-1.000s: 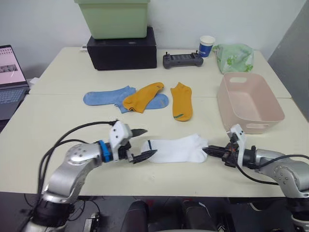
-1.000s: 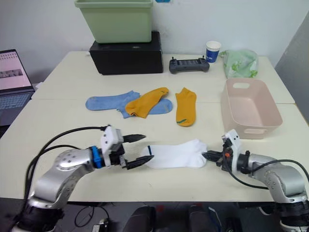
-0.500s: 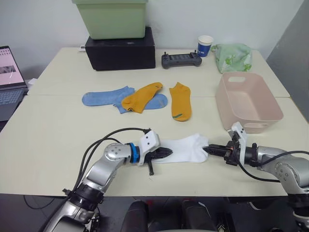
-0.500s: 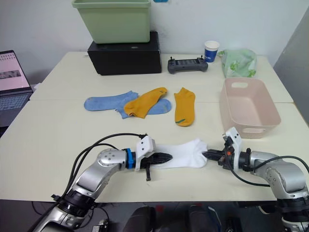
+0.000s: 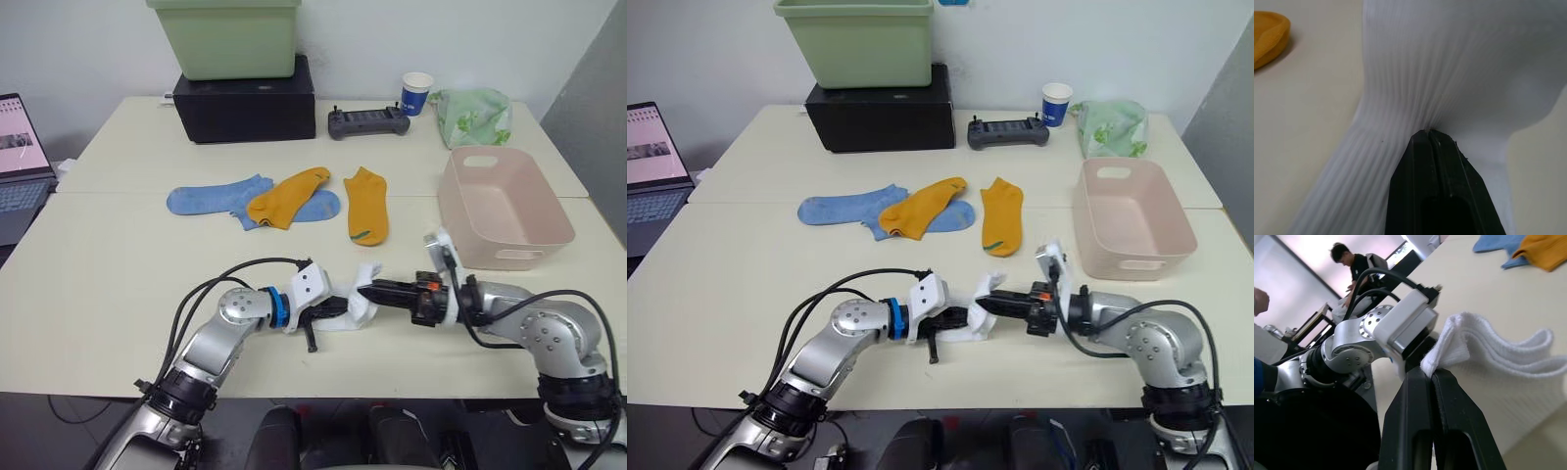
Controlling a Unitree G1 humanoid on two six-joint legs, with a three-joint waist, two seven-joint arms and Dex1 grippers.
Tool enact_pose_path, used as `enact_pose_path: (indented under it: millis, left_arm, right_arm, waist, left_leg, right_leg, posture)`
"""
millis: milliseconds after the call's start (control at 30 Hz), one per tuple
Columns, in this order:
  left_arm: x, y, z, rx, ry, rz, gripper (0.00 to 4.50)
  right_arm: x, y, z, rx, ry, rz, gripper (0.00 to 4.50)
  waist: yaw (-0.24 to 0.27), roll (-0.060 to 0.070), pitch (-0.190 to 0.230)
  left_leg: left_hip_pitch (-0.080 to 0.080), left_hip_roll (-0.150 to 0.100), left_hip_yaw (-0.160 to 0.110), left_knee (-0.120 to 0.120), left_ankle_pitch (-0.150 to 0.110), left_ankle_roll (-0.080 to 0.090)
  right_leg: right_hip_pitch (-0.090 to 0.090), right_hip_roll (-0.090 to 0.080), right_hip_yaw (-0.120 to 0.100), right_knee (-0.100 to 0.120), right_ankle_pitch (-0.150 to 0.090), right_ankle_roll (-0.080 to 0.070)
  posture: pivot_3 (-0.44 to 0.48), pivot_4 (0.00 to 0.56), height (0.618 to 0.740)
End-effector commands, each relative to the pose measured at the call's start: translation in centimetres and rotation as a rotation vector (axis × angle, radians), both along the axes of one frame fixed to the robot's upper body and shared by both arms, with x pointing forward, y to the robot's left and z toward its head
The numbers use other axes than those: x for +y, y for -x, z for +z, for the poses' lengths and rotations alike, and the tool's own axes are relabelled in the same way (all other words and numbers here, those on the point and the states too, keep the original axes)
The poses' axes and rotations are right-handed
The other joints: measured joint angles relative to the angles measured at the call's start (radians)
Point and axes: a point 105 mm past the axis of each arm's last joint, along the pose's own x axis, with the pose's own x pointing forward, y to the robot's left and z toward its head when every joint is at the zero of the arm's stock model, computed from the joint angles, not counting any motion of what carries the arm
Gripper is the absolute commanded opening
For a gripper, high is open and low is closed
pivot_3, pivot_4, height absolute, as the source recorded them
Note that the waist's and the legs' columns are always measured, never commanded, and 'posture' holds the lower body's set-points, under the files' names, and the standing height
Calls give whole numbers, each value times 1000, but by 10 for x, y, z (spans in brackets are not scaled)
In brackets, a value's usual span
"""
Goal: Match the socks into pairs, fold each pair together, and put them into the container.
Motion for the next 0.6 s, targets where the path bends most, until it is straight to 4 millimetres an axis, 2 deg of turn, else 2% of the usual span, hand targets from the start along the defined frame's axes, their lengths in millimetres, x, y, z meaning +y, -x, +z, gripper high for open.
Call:
enact_pose_path:
  millis: [33, 200, 300, 500, 600]
  left_arm:
    - [22, 2, 9, 35, 4, 44, 29]
    - [63, 13, 35, 56, -5, 101, 29]
    - [86, 11, 49, 41, 12, 183, 29]
    - [103, 4, 59, 15, 35, 273, 29]
    - [98, 2, 64, -4, 59, 268, 0]
  right_arm:
    - [11, -4, 6, -29, -19, 19, 0]
    - [24, -12, 3, -41, -17, 39, 0]
    - [39, -17, -3, -52, 7, 63, 0]
    - [63, -20, -18, -99, 78, 137, 0]
    - [66, -22, -15, -105, 61, 147, 720]
  waist:
    - [-3, 0, 0]
    - [-7, 0, 0]
    - [-9, 0, 0]
    - [-1, 0, 0]
    - [1, 0, 1]
  left_leg:
    - [0, 0, 0, 0, 0, 0]
    - [0, 2, -1, -1, 0, 0]
    - [0, 2, -1, -1, 0, 0]
    - [-1, 2, 0, -1, 0, 0]
    - [-1, 2, 0, 0, 0, 0]
  right_leg:
    - [0, 0, 0, 0, 0, 0]
    - [-2, 0, 0, 1, 0, 0]
    - [-2, 0, 0, 1, 0, 0]
    - [-2, 0, -1, 0, 0, 0]
    - [-2, -2, -1, 0, 0, 0]
  posture:
    - [0, 150, 740]
    - [0, 150, 740]
    - [0, 150, 740]
    - [0, 150, 740]
    - [0, 150, 740]
